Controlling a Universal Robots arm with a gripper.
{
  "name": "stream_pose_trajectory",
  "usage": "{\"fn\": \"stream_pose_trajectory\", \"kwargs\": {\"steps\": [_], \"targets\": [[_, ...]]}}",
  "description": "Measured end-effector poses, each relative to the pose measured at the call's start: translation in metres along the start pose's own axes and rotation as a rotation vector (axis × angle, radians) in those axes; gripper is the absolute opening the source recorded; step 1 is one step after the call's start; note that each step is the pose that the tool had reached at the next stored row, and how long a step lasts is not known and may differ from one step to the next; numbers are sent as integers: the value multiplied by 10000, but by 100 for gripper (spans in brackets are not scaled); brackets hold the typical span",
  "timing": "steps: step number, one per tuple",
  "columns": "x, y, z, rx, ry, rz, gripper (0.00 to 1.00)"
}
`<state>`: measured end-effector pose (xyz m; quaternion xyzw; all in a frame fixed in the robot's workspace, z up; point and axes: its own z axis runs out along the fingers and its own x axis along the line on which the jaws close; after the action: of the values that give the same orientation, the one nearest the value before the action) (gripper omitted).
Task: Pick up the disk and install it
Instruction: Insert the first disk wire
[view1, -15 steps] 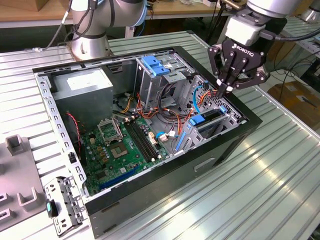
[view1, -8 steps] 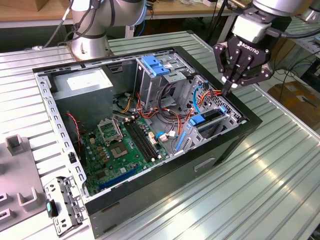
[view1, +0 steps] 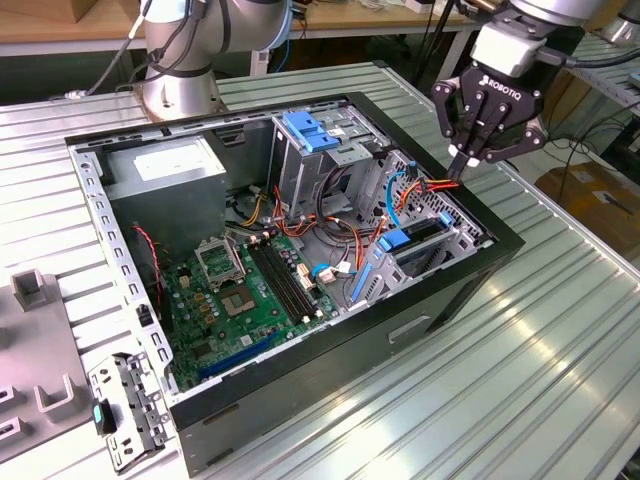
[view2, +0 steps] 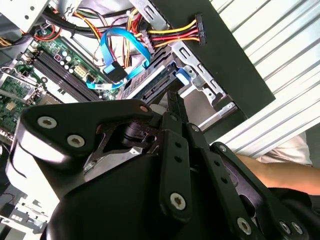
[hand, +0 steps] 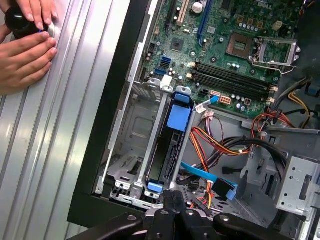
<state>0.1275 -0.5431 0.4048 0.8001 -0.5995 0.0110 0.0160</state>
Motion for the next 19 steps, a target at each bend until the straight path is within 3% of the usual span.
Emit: {"fn": "stream_pose_trajectory", "kwargs": {"steps": [2,8,14,19], "targets": [[1,-9,0,5,3,-121,11],[2,-16,-1,40,14,-1083,11],[-17,-60,-2,42,15,-1137,11],[-62,-134,-5,41,21,-1148,11]]}}
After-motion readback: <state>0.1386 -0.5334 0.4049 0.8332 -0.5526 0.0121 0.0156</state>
